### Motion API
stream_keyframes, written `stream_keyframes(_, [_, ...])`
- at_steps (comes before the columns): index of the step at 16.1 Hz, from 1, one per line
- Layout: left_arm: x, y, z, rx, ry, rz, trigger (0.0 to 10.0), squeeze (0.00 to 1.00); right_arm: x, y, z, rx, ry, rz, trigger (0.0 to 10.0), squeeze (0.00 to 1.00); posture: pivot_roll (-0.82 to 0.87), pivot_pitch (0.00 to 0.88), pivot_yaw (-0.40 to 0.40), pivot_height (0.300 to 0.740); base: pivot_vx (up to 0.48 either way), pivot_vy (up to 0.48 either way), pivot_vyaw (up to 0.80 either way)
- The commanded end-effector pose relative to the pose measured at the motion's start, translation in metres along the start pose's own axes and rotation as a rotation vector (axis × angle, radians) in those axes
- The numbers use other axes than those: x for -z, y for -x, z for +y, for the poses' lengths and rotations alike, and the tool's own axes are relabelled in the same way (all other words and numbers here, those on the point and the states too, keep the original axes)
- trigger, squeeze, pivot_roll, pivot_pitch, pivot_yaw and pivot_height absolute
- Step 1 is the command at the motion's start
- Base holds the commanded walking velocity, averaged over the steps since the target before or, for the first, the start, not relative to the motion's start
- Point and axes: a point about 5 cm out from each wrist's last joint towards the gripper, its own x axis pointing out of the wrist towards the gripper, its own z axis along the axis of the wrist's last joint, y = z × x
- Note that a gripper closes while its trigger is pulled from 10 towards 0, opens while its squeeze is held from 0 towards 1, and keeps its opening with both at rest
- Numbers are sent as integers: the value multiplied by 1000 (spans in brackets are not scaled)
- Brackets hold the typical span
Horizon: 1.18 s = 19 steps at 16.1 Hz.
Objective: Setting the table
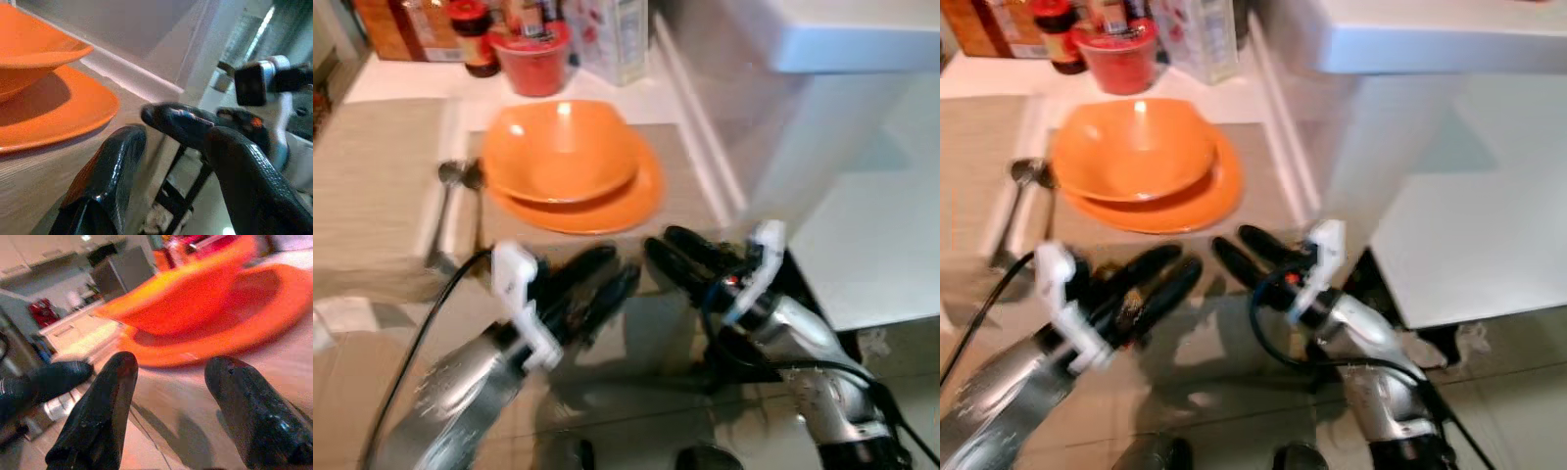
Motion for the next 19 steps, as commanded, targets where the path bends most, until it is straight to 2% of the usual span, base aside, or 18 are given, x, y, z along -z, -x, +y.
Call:
stream_keyframes(1, [-5,2,-13,88,16,-13,10000,0,-2,4,-5,13,1,5,10000,0,-57,113,-28,740,0,469,0])
stream_keyframes(3, [-12,4,-1,12,4,-59,10000,0,-5,3,-4,-6,-17,-17,10000,0,-55,113,-27,740,0,469,0])
stream_keyframes(4, [-18,4,0,12,8,-93,10000,0,-8,3,-1,-34,-35,-34,10000,0,-54,114,-29,740,0,469,0])
stream_keyframes(8, [-40,5,8,-32,14,-229,10000,0,-24,6,17,-226,-83,-61,10000,0,-56,111,-33,740,0,118,0])
stream_keyframes(9, [-48,5,14,-74,19,-285,10000,0,-31,6,19,-259,-76,-69,10000,0,-56,110,-36,740,0,0,0])
stream_keyframes(10, [-56,6,27,-162,8,-334,10000,0,-42,1,20,-278,-42,-83,10000,0,-56,107,-38,740,0,0,0])
stream_keyframes(11, [-56,6,37,-238,3,-342,10000,0,-48,-6,17,-235,16,-98,10000,0,-56,105,-38,740,0,0,0])
stream_keyframes(12, [-55,6,40,-263,0,-341,10000,0,-50,-8,15,-214,38,-101,10000,0,-56,105,-38,740,0,0,0])
stream_keyframes(14, [-48,9,64,-475,10,-332,10000,0,-70,-28,-3,5,184,-174,10000,0,-54,101,-40,740,0,0,0])
stream_keyframes(15, [-45,9,68,-513,19,-322,10000,0,-77,-31,-11,88,188,-208,10000,0,-52,100,-43,740,0,0,0])
stream_keyframes(16, [-41,8,69,-532,4,-294,10000,0,-78,-31,-13,96,177,-212,10000,0,-50,98,-45,740,0,0,0])
stream_keyframes(17, [-40,6,69,-534,-4,-283,10000,0,-78,-29,-14,107,209,-200,10000,0,-47,100,-45,740,0,0,0])
stream_keyframes(18, [-38,5,67,-535,-14,-272,10000,0,-76,-27,-16,126,298,-164,10000,0,-50,103,-42,740,0,0,0])
stream_keyframes(19, [-33,3,65,-526,-15,-252,10000,0,-85,-27,-22,179,424,-153,10000,0,-54,104,-39,740,0,0,0])
